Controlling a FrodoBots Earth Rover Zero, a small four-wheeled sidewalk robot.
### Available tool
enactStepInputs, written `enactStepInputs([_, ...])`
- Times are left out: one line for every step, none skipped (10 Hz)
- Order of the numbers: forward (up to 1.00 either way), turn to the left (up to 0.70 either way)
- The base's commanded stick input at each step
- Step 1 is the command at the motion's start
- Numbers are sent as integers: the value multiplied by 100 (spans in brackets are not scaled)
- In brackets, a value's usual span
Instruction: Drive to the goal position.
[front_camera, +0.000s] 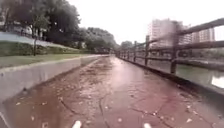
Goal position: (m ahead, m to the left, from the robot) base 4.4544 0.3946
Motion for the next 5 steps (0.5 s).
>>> enactStepInputs([50,0])
enactStepInputs([50,0])
enactStepInputs([50,0])
enactStepInputs([50,0])
enactStepInputs([50,0])
